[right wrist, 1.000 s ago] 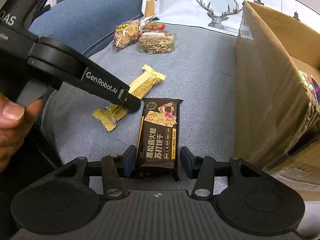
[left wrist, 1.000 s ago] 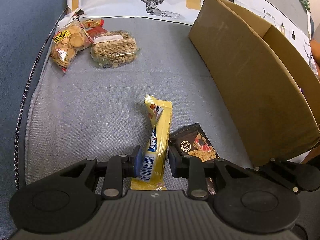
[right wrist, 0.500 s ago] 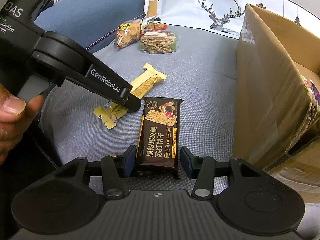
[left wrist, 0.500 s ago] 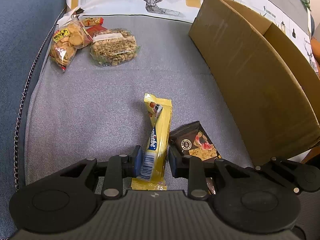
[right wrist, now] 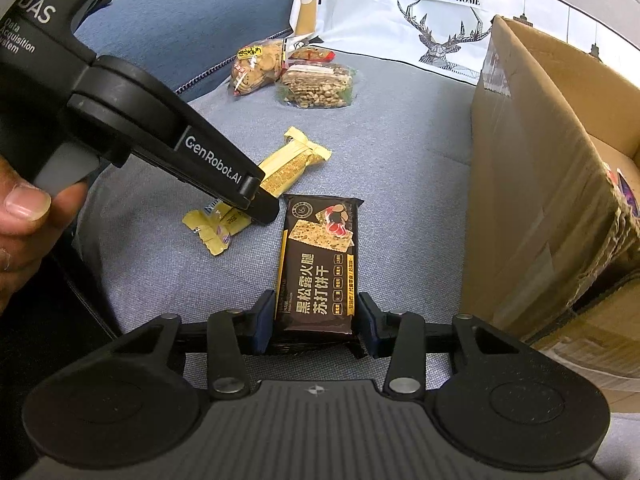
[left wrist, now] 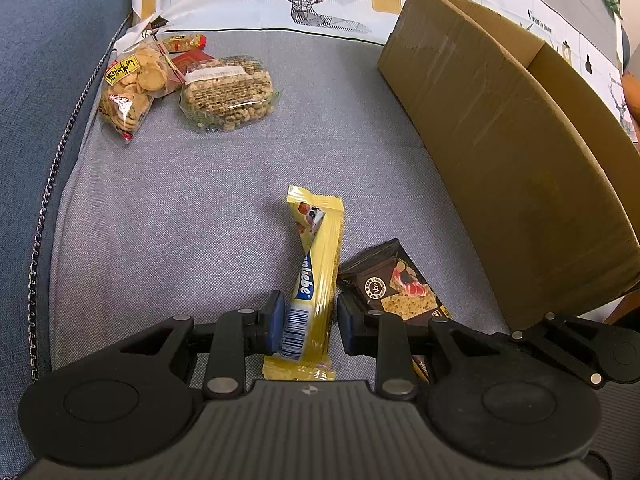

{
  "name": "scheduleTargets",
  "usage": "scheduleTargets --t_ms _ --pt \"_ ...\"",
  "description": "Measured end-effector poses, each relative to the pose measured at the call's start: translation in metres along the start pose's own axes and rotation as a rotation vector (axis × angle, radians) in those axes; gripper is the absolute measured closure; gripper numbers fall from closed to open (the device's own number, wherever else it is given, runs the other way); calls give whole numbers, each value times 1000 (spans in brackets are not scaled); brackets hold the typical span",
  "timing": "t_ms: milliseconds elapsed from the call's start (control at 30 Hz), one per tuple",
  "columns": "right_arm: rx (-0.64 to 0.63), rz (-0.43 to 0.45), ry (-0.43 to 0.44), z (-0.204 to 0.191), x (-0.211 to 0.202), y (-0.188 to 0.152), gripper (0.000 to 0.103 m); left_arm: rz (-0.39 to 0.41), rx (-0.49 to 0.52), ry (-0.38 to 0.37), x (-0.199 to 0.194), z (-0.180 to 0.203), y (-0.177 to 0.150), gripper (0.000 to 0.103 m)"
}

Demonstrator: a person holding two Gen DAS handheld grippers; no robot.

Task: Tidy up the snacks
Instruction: 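Hold the yellow bar in the left tool and dark pack in the right tool, then carry both snacks over the box and open both tools to drop them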

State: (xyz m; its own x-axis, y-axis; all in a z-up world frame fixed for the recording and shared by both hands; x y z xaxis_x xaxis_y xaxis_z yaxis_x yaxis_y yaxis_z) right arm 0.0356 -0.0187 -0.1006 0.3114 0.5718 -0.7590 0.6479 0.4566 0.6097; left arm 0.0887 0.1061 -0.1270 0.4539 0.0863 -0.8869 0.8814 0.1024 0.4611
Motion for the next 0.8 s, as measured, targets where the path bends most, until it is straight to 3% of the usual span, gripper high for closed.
scheduleTargets --t_ms 200,333,500,800 --pt "2 2 -5 0 -1 0 61 -3 8 3 1 1 0 72" --pt "12 9 -13 1 -3 1 61 -3 13 12 0 1 -1 79" --pt "33 45 -26 5 -9 8 61 12 -15 15 -2 -3 1 81" --pt "17 157 -24 1 -32 28 62 200 -180 -26 -41 -28 15 81"
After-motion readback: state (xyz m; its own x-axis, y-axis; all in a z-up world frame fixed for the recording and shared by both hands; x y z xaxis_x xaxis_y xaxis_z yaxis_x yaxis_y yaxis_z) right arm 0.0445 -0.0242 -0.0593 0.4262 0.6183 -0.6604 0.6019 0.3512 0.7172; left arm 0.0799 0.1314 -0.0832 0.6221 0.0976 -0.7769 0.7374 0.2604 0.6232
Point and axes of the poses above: each gripper's, at about its wrist camera, not at the fingertips, and x roughly the way its jaws point, z to its right, y to its top, the point moved 8 cm from there along x, roughly the way its jaws point, and after that the axes turned 11 degrees about y, right-handed, at the moved point
